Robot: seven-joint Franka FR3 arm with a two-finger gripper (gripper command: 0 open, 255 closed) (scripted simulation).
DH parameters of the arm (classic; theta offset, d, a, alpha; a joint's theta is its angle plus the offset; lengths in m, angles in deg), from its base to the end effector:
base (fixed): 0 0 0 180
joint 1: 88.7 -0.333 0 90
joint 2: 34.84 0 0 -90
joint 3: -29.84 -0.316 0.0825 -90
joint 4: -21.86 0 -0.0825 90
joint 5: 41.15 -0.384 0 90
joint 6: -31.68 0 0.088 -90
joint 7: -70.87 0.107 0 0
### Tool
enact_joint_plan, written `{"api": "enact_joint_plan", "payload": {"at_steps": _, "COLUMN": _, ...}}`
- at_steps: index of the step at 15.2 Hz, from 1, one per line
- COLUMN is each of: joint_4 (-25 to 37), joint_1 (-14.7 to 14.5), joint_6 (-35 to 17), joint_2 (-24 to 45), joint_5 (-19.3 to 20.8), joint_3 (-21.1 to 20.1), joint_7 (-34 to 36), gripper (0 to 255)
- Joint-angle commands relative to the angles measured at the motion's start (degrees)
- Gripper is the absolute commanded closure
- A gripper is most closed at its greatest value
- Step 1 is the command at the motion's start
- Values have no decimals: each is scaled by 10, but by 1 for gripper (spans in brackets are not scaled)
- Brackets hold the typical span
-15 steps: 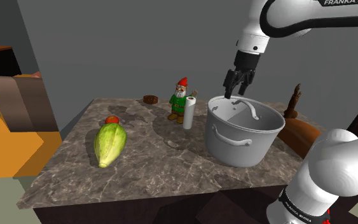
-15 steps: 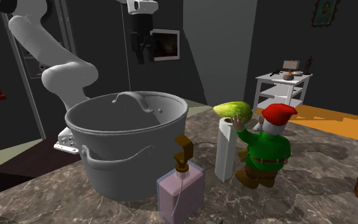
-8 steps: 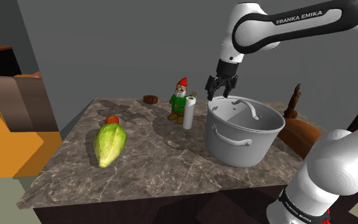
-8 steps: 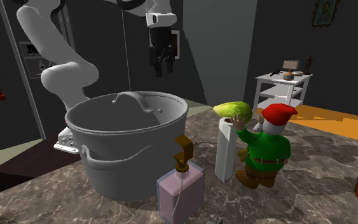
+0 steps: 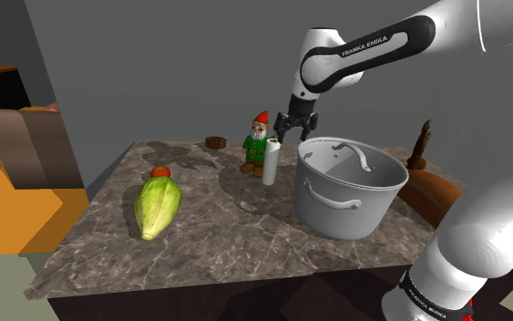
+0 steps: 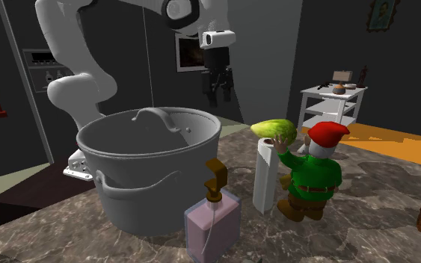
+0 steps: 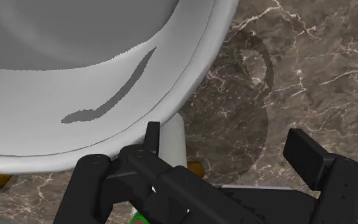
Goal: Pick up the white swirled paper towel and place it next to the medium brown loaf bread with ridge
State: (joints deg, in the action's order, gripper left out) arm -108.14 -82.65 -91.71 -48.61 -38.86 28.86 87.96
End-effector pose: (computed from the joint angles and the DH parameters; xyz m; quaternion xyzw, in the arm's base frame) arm 0.4845 -0.0443 0.4687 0.9811 -0.1821 0.0641 0.0127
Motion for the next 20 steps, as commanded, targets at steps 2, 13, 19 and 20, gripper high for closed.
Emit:
{"api": "enact_joint_plan", "payload": {"at_steps": 2, "joint_4": 36, "joint_1": 11, "joint_6": -31, "joint_2": 57, "joint_5": 11, "joint_3": 4, "joint_7": 22, "gripper": 0}}
{"api": "enact_joint_plan", "payload": {"at_steps": 13, "joint_4": 172, "joint_1": 30, "joint_6": -101, "joint_2": 238, "joint_5": 36, "joint_3": 23, "joint_7": 85, "gripper": 0}}
{"api": "enact_joint_plan", "payload": {"at_steps": 19, "joint_4": 166, "joint_1": 32, "joint_6": -136, "joint_2": 267, "joint_5": 38, "joint_3": 24, "joint_7": 86, "gripper": 0}}
{"api": "enact_joint_plan", "payload": {"at_steps": 20, "joint_4": 166, "joint_1": 32, "joint_6": -136, "joint_2": 267, "joint_5": 38, "joint_3": 24, "joint_7": 86, "gripper": 0}}
